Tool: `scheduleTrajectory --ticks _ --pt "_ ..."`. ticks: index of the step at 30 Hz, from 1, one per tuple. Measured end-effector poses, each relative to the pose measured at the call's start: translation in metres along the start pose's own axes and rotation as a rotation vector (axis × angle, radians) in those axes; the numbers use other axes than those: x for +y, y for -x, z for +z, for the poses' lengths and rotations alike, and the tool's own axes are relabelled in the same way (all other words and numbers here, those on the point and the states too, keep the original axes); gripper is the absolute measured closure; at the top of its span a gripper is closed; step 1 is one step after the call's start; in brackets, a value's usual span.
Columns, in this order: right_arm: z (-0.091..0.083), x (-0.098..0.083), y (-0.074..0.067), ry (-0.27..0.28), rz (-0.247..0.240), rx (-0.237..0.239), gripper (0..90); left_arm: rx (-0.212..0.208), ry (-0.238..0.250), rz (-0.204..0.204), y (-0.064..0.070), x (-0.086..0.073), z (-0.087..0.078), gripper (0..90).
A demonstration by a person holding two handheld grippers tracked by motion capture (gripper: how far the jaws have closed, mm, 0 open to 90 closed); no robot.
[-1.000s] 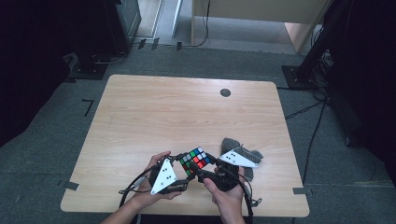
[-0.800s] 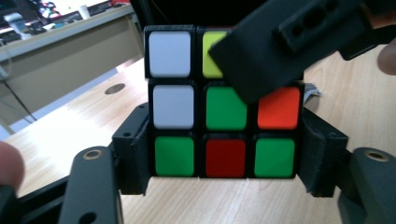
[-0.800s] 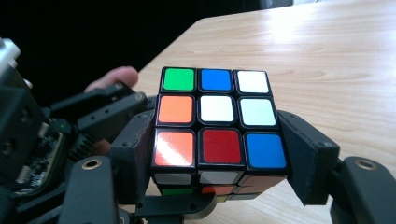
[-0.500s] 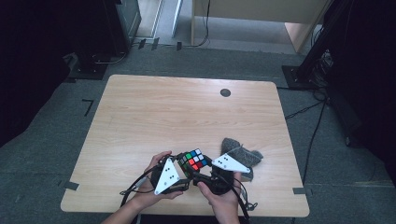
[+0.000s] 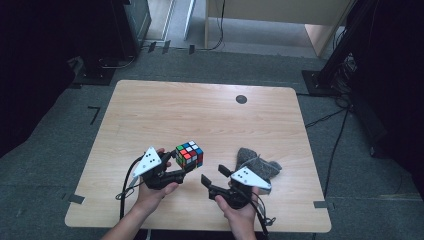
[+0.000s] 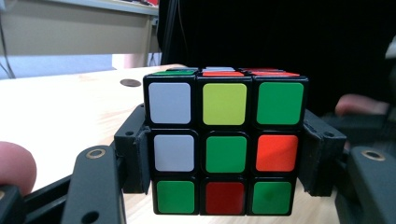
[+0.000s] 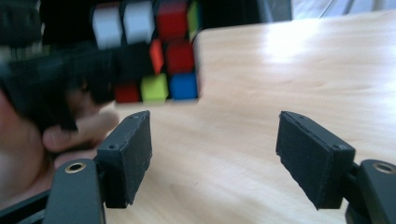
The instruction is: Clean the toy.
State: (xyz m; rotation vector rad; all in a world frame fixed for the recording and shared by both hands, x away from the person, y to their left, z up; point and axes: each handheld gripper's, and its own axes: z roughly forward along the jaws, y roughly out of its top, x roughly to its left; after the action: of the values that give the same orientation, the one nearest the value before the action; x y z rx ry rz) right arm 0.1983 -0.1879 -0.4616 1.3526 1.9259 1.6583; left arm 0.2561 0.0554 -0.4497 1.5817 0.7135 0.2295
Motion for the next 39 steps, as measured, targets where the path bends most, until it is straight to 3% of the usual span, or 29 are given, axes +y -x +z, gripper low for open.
scheduleTrajectory --ticks 4,10,16,21,24,26,29,31,32,34,39 --pt "0.007 -0.005 -0.016 0.006 -0.059 0.03 26.0 -0.025 -0.004 -0.016 0.011 -0.002 0.005 34.2" --pt "0.005 -0.006 -0.02 0.05 -0.096 -0.003 28.0 -0.052 -0.015 -0.014 0.026 -0.006 0.011 34.1" --pt "0.002 -0.006 -0.022 0.09 -0.123 -0.051 31.7 -0.088 -0.025 -0.077 0.025 -0.009 0.014 34.1" --pt "0.003 -0.006 -0.022 0.056 -0.179 -0.084 34.2 -0.098 -0.038 -0.096 0.021 -0.009 0.015 33.2" --pt "0.004 -0.005 -0.02 0.027 -0.202 -0.071 34.3 -0.092 -0.031 -0.081 0.018 -0.006 0.012 31.5" --pt "0.003 -0.003 -0.019 0.01 -0.212 -0.06 34.3 -0.068 -0.003 -0.049 0.019 -0.004 0.008 28.1" --pt "0.003 0.0 -0.012 -0.028 -0.219 -0.081 34.4 -0.071 0.044 -0.046 0.013 0.004 0.0 22.9" --pt "0.004 0.001 -0.003 -0.055 -0.206 -0.084 34.4 -0.069 0.063 -0.02 0.008 0.008 -0.006 22.0" --pt "0.003 0.003 0.002 -0.075 -0.199 -0.084 34.4 -0.056 0.063 0.018 0.006 0.009 -0.008 21.7" --pt "0.0 0.008 0.012 -0.094 -0.193 -0.09 34.4 -0.024 0.039 0.113 0.002 0.008 -0.011 21.6" --pt "-0.01 0.024 0.034 -0.144 -0.131 -0.034 34.3 0.028 -0.076 0.337 0.002 -0.006 -0.004 20.6"
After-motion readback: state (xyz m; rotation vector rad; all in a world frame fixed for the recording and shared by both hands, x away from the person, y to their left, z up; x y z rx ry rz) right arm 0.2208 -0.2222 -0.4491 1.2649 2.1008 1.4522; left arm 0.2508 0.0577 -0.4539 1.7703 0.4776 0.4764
